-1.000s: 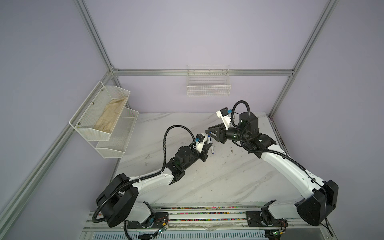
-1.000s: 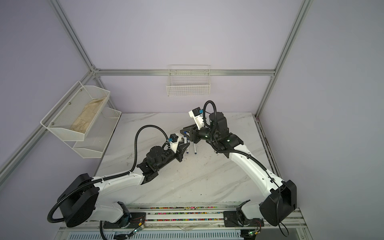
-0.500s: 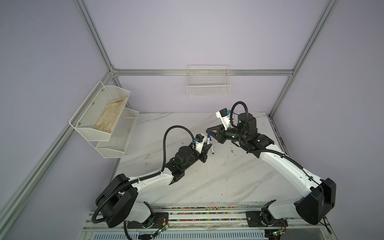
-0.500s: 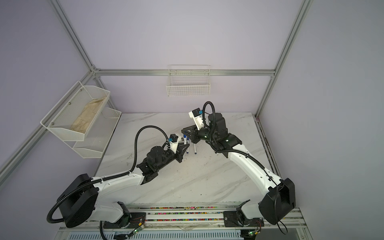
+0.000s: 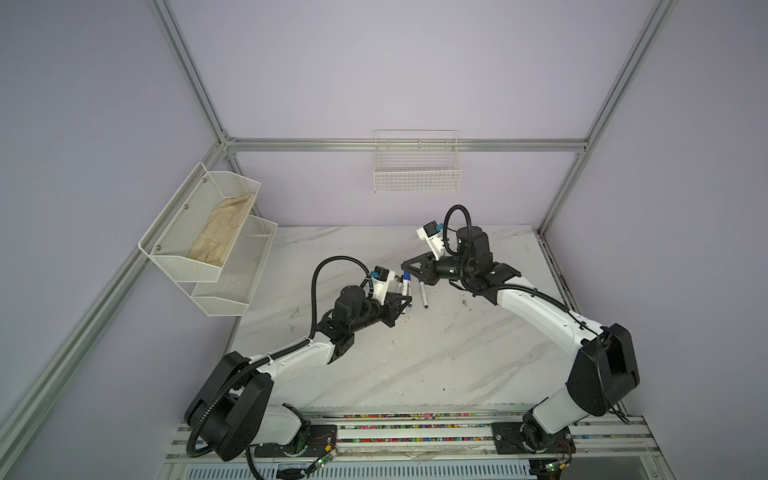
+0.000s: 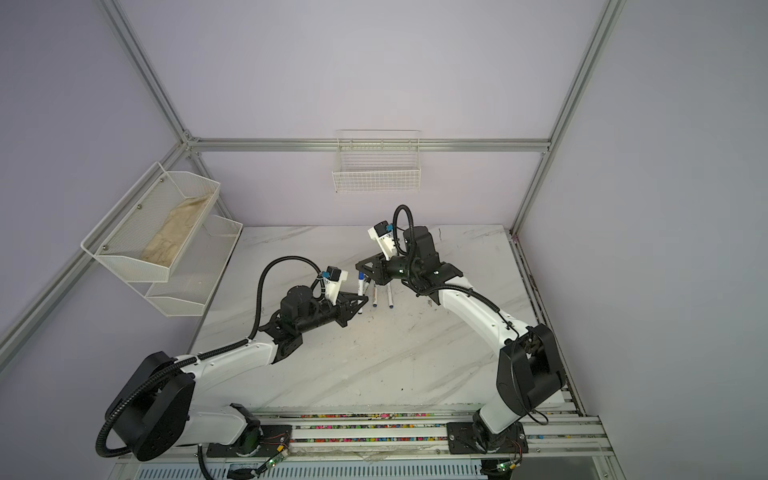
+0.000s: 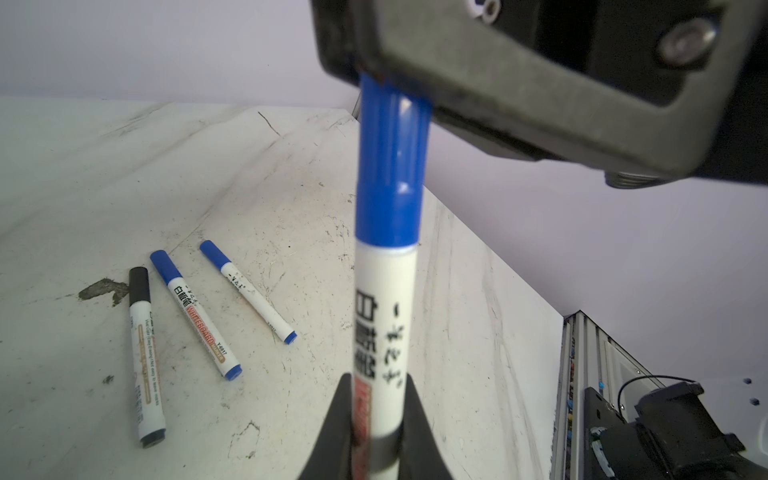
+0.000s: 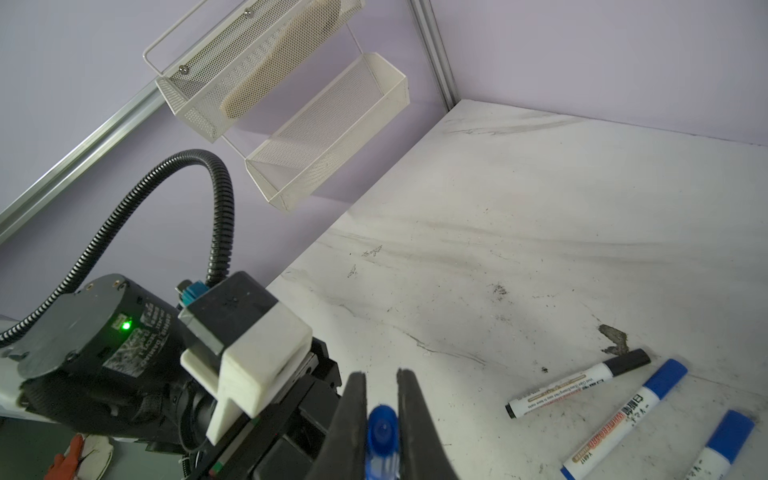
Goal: Insert the pens into the pen caps
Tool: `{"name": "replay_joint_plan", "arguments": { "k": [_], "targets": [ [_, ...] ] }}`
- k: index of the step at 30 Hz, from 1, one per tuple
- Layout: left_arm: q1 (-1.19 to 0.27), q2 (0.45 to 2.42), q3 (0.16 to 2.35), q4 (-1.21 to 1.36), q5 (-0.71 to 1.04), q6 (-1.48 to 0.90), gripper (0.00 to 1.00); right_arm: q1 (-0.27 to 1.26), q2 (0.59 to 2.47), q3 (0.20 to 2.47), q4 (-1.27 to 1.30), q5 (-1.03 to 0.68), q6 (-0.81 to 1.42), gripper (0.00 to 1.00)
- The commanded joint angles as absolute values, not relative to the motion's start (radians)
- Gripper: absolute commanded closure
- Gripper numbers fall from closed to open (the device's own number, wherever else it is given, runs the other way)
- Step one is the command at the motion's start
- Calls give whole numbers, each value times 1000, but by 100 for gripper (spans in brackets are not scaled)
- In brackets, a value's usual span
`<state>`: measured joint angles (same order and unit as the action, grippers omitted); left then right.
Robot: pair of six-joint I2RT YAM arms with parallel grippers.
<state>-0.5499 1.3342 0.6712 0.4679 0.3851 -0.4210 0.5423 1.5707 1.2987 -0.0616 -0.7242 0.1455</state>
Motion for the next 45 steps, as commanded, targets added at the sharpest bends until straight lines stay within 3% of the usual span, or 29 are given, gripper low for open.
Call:
{"name": "replay_joint_plan", "arguments": {
  "k": [1,4,9,22,28,45],
  "targets": [
    [-414,1164,708,904,120,-496,100,562,1570,1210,-534,-822,76,99],
    [-415,1166,717,866,123,-484,100,578,1559,1212,-560,-834,49,100],
    [-414,1208,718,907,138,-482,100,659,1580,1245,-665,-701,-57,100],
    [-416,1274,757,918,-110,-454,100,795,1574,1276,-754,-458,-152,100],
    [-416,1258,749,855,-228,-409,100,802,1566,1268,-744,-455,-149,100],
    [-476,1152,661,703,55,-405,100,593,1564,1325,-619,-650,-27,100]
  ]
}}
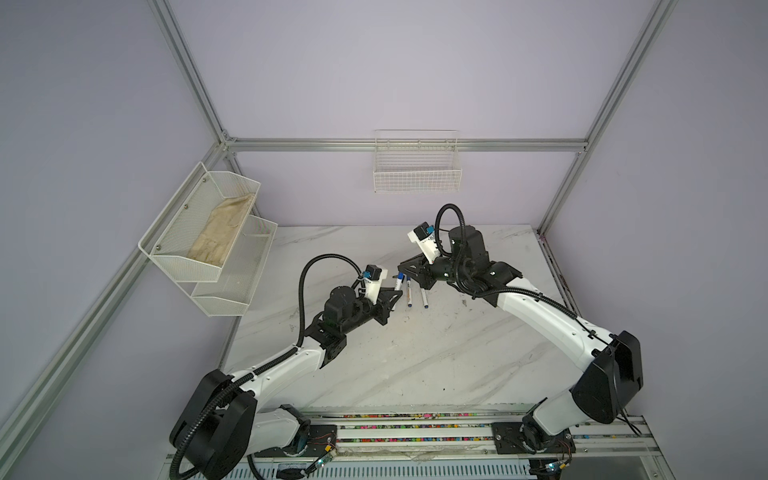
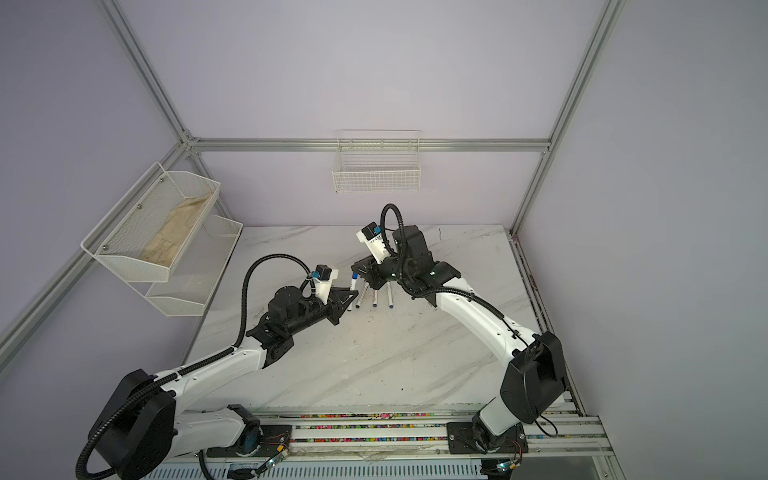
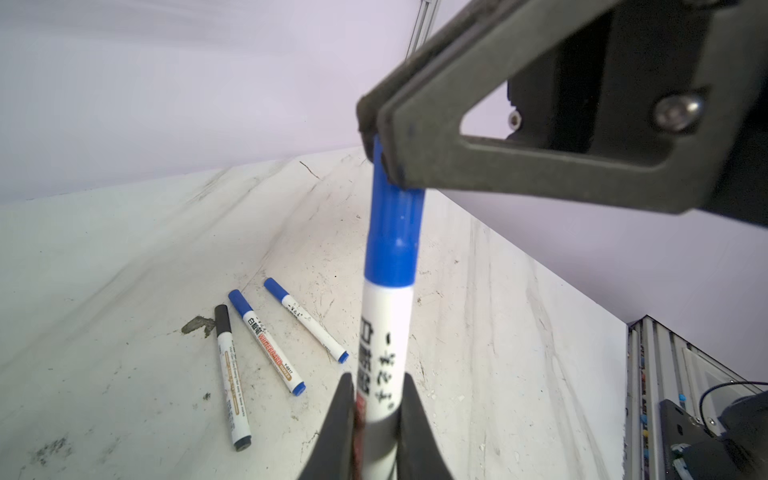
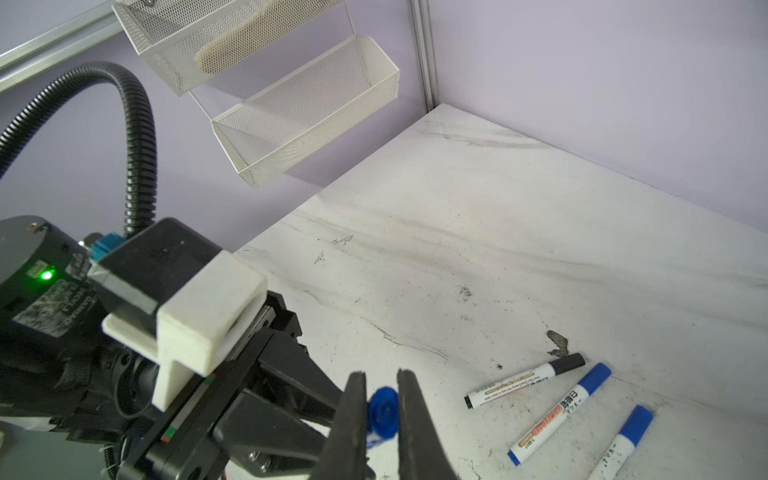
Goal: Insert the pens into the pen caps
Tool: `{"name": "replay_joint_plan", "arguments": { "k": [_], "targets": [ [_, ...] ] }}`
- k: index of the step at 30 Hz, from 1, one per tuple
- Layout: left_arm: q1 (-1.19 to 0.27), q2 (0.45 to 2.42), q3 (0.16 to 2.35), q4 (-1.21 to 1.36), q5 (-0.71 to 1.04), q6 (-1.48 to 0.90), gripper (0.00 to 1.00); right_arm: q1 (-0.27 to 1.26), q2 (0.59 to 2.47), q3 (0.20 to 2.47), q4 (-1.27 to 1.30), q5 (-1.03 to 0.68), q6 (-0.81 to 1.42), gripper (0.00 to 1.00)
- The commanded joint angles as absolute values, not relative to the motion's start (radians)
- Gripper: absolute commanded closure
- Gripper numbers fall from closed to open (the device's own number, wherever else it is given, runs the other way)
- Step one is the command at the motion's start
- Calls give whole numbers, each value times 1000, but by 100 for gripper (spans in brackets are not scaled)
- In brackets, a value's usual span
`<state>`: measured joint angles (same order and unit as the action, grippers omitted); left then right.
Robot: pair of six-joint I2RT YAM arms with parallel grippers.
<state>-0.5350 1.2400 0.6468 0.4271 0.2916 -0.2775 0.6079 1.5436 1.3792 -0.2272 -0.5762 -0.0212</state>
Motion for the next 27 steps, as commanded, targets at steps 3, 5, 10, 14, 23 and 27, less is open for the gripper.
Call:
{"name": "replay_joint_plan", "arguments": {
  "k": [3,5,10,14,23,27],
  "targets": [
    [-503,1154,658,670,51,-384,100,592,1566,1340,-603,-667,-15,97],
    [-520,1158,649,670,48,-382,100,588,1566,1341,-589,-674,-1,94],
    [-567,1179,636,662,42,-379,100,575,1564,1352,-542,-655,30,84],
    [-621,1216,620,660,28,-391,100,561,1557,1357,-479,-660,66,80],
    [-704,1277,611,662,-19,-394,100,552,1558,1368,-460,-696,74,74],
    [-713,1296,612,659,-17,-396,100,546,1533,1375,-422,-703,81,68]
  ]
}}
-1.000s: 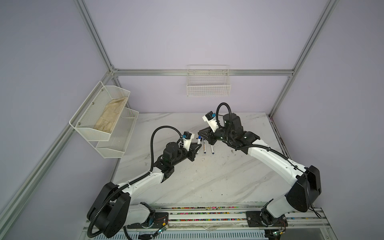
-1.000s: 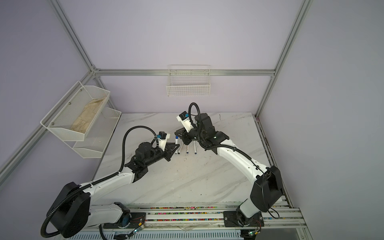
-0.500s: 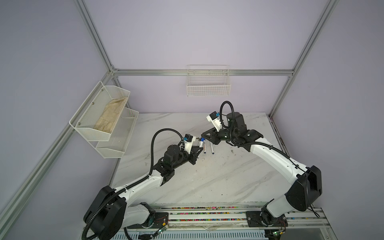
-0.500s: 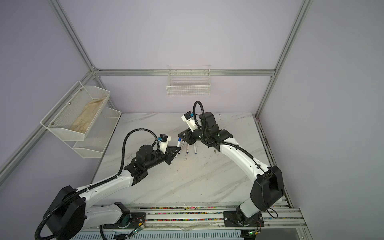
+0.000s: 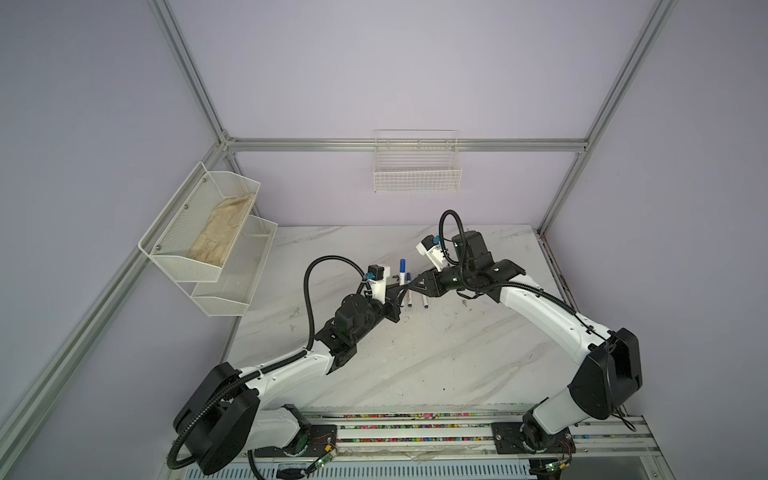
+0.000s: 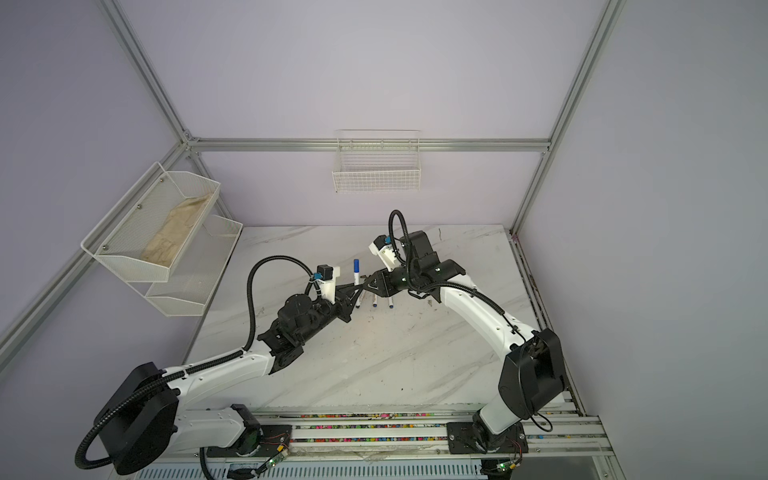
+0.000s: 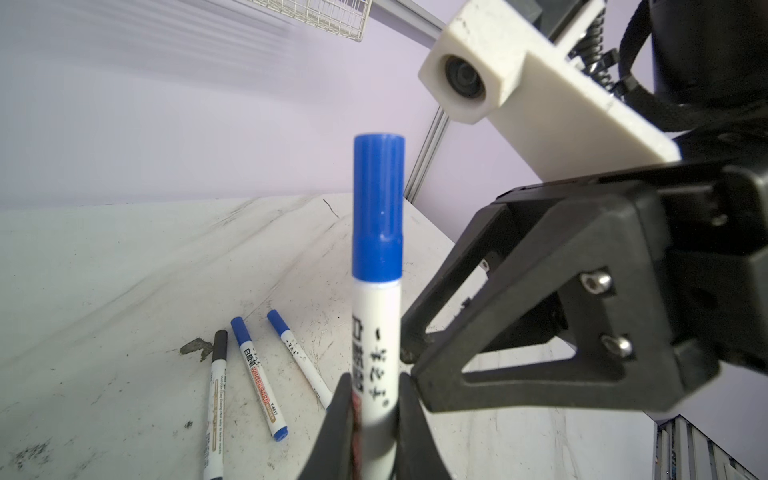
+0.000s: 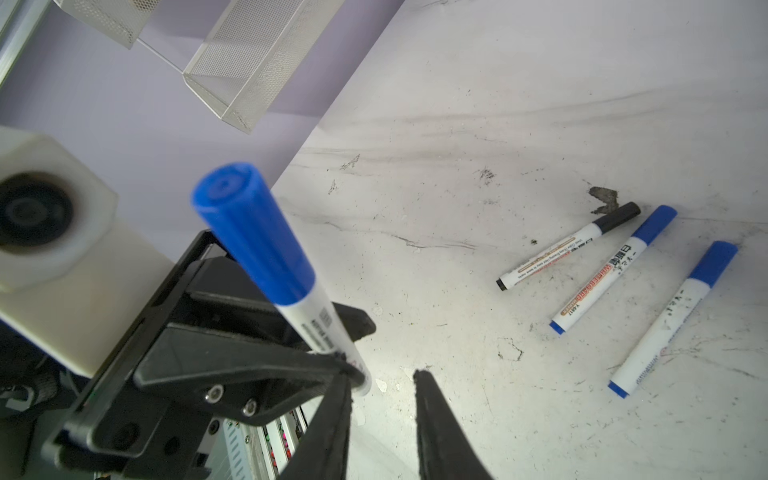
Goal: Insert the pens into the pen caps
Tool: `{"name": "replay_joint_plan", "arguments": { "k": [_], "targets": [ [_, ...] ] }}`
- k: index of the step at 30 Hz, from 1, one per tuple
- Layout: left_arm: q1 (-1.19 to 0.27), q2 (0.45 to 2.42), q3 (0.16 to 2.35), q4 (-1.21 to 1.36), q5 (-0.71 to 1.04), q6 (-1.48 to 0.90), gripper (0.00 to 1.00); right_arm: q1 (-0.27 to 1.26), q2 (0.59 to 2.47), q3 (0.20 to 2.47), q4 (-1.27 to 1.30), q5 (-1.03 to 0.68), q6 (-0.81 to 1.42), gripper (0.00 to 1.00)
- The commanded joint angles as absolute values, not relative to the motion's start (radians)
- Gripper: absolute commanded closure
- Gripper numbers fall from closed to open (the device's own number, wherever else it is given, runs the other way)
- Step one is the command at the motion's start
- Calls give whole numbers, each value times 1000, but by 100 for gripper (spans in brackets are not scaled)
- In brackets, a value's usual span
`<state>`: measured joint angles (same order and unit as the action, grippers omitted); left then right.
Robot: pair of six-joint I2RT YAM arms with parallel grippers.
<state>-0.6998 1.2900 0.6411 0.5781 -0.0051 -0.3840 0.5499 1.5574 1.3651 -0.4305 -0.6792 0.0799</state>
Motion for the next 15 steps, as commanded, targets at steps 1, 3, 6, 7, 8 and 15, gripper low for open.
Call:
{"name": "replay_joint_plan", "arguments": {
  "k": [1,3,6,7,8,15],
  "targets": [
    [-714,1300,611,659,-19,-397,100,545,1518,1373,-404,-709,81,67],
    [-716,1310,608,659,-24,-401,100,545,1479,1355,-339,-719,90,66],
    [-722,1318,606,658,-23,-403,100,543,1444,1344,-291,-720,104,64],
    [-724,1319,606,660,-23,-403,100,543,1441,1346,-284,-726,107,63],
    [-727,1320,606,659,-24,-404,100,543,1440,1345,-272,-731,117,63],
    [-743,1320,612,661,-17,-403,100,543,1487,1373,-232,-708,146,63]
  ]
}}
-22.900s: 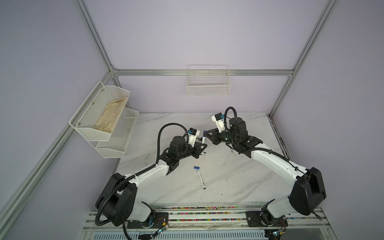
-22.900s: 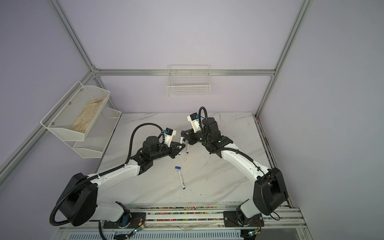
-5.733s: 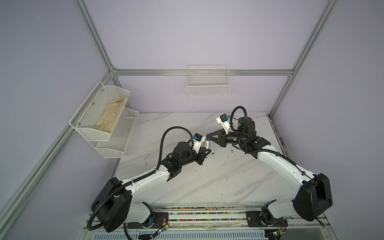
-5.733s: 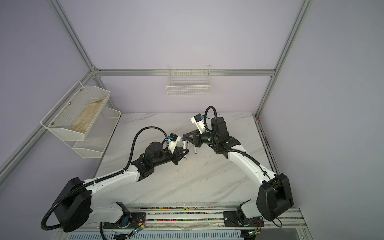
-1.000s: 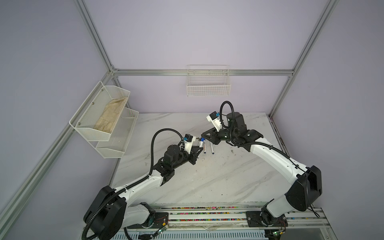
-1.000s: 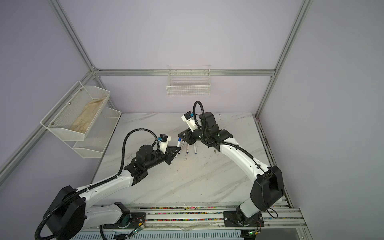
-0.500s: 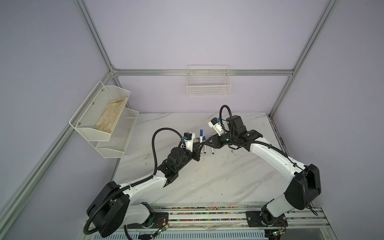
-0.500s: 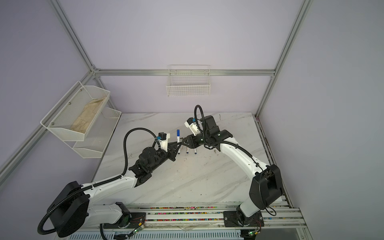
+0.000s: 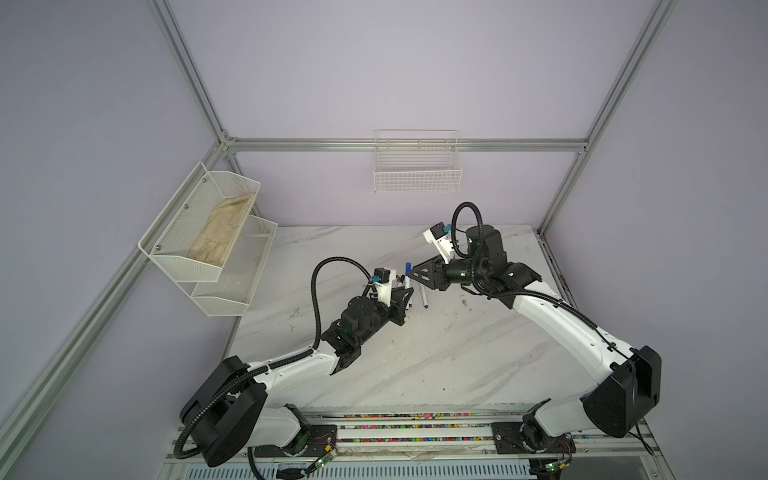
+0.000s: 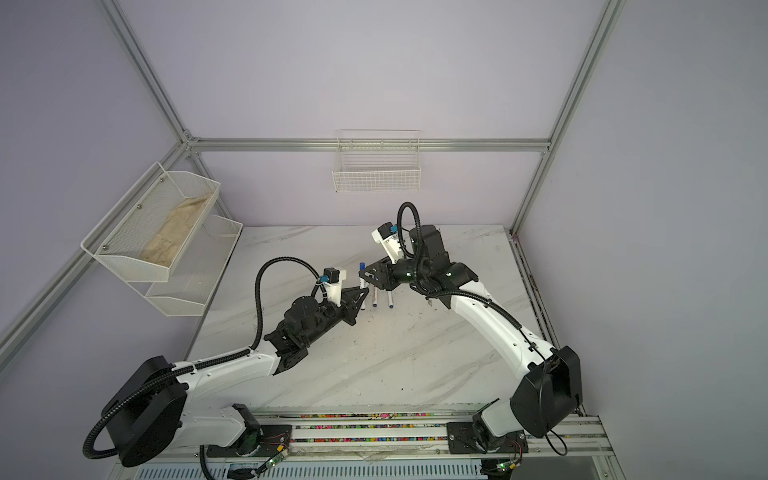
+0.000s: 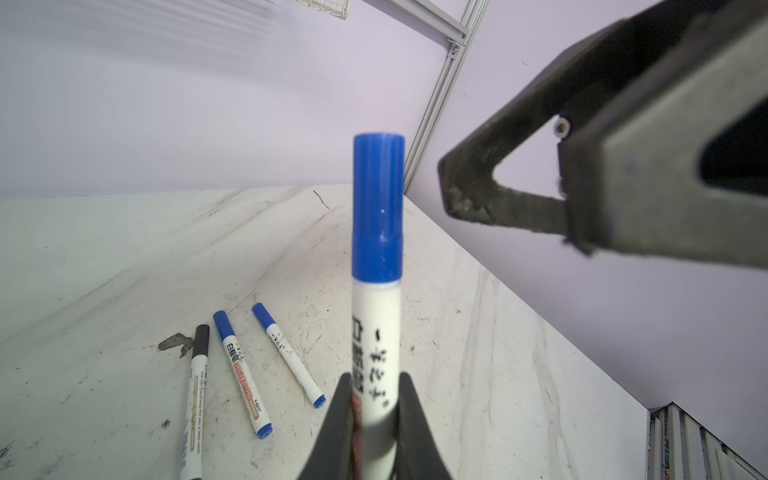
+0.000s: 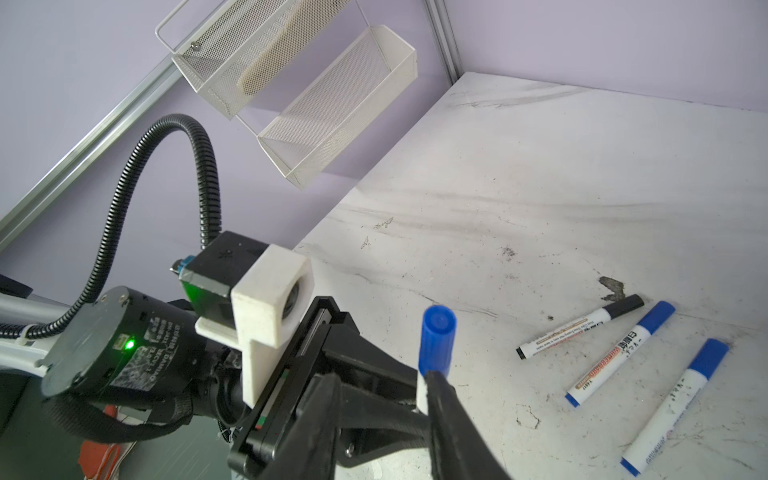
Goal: Insert the pens into the pen caps
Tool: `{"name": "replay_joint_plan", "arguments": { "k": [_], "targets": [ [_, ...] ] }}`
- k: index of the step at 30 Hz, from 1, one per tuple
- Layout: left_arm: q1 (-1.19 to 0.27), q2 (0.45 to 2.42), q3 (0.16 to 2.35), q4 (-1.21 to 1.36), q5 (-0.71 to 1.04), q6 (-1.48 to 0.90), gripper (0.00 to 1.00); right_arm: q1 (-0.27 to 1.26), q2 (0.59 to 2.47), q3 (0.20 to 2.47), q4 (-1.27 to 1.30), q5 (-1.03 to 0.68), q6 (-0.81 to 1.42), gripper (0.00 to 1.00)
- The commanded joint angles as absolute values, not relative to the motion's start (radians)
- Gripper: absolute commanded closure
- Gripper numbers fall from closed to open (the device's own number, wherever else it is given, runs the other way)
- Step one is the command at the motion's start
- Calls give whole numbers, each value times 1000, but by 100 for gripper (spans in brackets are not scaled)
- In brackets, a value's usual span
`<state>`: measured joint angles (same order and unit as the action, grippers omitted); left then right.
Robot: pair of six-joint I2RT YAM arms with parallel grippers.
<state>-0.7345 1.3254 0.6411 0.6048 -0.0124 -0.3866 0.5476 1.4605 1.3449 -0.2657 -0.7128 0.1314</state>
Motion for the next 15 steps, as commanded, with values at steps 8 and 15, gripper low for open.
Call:
{"name": "replay_joint_plan", "arguments": {
  "k": [8,15],
  "targets": [
    [-757,1318,614,662,-17,-399,100,543,1532,1413,-233,-701,137,64],
    [-761,1319,615,662,-21,-397,100,542,1543,1425,-235,-705,135,74]
  ]
}}
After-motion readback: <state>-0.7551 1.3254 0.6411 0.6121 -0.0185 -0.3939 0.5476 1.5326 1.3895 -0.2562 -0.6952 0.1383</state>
